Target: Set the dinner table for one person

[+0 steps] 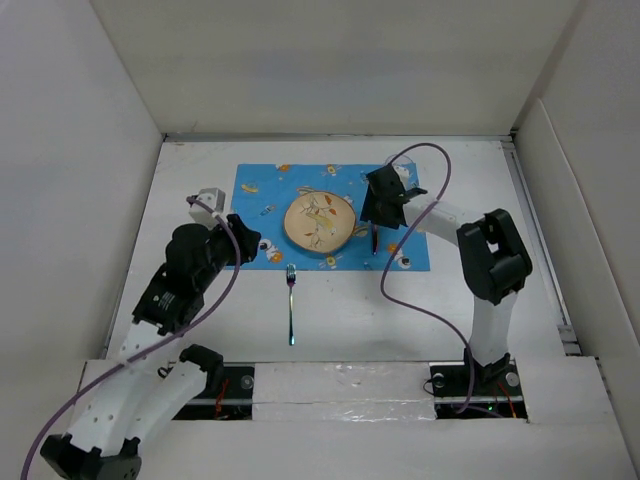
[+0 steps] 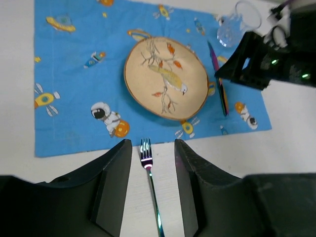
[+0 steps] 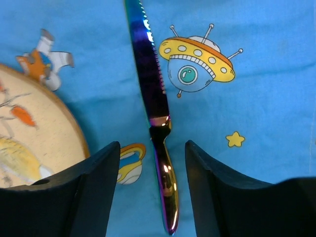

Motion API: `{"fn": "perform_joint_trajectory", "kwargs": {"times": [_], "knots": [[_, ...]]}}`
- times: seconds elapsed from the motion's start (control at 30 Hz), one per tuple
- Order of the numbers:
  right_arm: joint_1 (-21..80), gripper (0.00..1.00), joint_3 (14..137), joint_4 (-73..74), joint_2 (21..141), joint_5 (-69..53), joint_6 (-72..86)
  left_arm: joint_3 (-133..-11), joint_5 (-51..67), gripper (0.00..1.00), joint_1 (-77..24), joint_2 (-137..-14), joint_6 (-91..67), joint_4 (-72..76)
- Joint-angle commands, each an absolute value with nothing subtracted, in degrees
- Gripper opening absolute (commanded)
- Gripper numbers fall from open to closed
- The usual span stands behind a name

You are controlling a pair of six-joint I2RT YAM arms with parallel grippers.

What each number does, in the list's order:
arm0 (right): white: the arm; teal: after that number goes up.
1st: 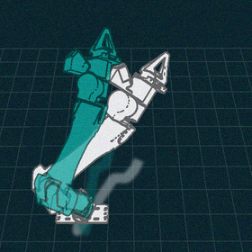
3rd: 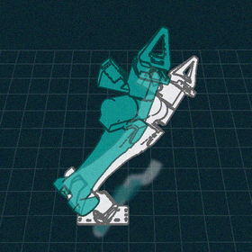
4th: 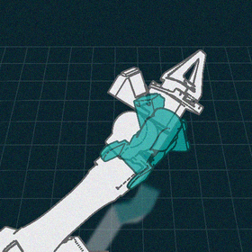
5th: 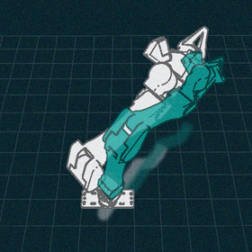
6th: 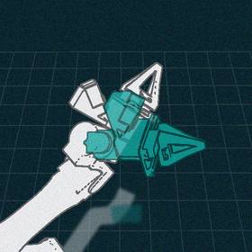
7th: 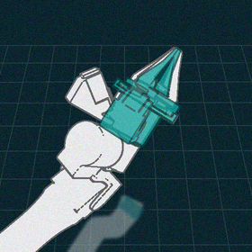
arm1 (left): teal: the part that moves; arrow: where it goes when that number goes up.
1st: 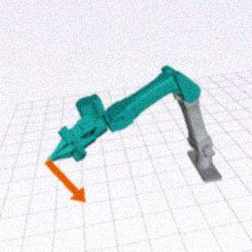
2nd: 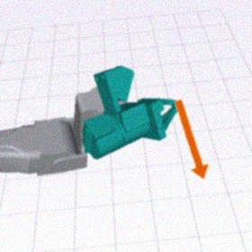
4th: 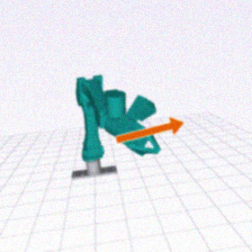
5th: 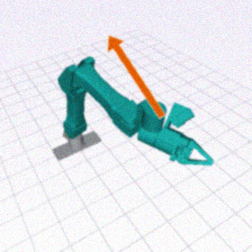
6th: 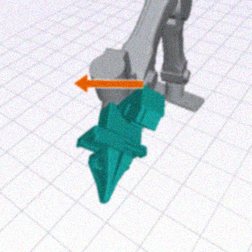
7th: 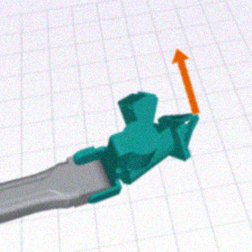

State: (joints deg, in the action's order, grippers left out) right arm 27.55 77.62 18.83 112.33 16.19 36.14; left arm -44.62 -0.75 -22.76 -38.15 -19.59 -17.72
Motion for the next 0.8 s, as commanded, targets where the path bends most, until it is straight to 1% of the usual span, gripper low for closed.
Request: {"fn": "perform_joint_trajectory", "kwargs": {"times": [0.0, 0.1, 0.13, 0.17, 0.2, 0.23, 0.27, 0.3, 0.33, 0.37, 0.4, 0.43, 0.47, 0.53, 0.6, 0.7, 0.77], "knots": [[27.16, 0.63, 76.74, 15.3, 102.59, 15.47, 33.14, -47.28, 2.82, 0.37, -22.76, -41.65, -19.86, -16.96], [27.68, 0.63, 72.96, 13.28, 93.63, 15.21, 30.68, -50.44, -4.71, 0.37, -28.81, -46.66, -20.13, -19.24], [27.69, 0.62, 71.21, 12.4, 90.82, 15.47, 30.15, -51.41, -6.75, 0.37, -30.39, -49.54, -20.91, -19.86], [29.16, 0.59, 67.54, 10.74, 87.92, 15.9, 29.28, -53.33, -8.68, 0.38, -34.93, -51.05, -21.79, -20.99], [29.79, 0.51, 65.59, 10.29, 81.8, 16.87, 29.01, -54.13, -14.88, 0.39, -38.46, -52.54, -22.75, -23.18], [30.75, 0.39, 60.08, 9.59, 75.56, 19.57, 28.48, -55.71, -23.64, 0.4, -46.85, -56.21, -29.29, -25.99], [30.76, 0.39, 60.03, 9.58, 75.5, 19.6, 28.48, -55.72, -23.73, 0.4, -51.28, -56.25, -29.35, -26.02], [31.28, 0.15, 58.38, 9.23, 69.93, 19.51, 28.56, -56.16, -31.82, 0.41, -55.24, -57.47, -33.18, -30.02], [31.29, 0.07, 56.45, 8.88, 67.09, 17.86, 28.56, -55.99, -34.86, 0.43, -58.15, -58.96, -37.49, -31.62], [31.29, 0.03, 54.51, 7.66, 64.71, 16.71, 28.56, -54.25, -35.85, 0.45, -59.75, -59.15, -45.19, -32.95], [32.07, 0.01, 50.66, 6.52, 62.34, 15.66, 28.74, -52.49, -34.73, 0.46, -60.64, -58.98, -47.53, -32.35], [32.08, 0.01, 48.89, 5.89, 58.66, 15.21, 28.83, -50.3, -33.41, 0.46, -60.64, -57.67, -49.2, -30.86], [32.08, 0.01, 47.65, 5.89, 56.88, 15.21, 29.0, -45.49, -32.35, 0.49, -60.64, -57.13, -51.74, -29.02], [32.08, 0.05, 44.48, 5.71, 53.02, 14.07, 28.48, -41.85, -28.93, 0.52, -60.03, -56.78, -54.57, -26.02], [32.08, 0.12, 43.08, 6.68, 51.6, 13.8, 27.69, -39.03, -28.3, 0.52, -60.03, -57.65, -58.6, -26.45], [32.08, 0.18, 41.75, 5.89, 50.54, 13.27, 26.54, -36.31, -26.81, 0.52, -60.03, -57.92, -60.46, -25.76], [31.03, 0.2, 41.14, 5.28, 50.89, 11.78, 26.28, -34.9, -25.76, 0.52, -60.03, -59.14, -60.29, -24.36]]}}
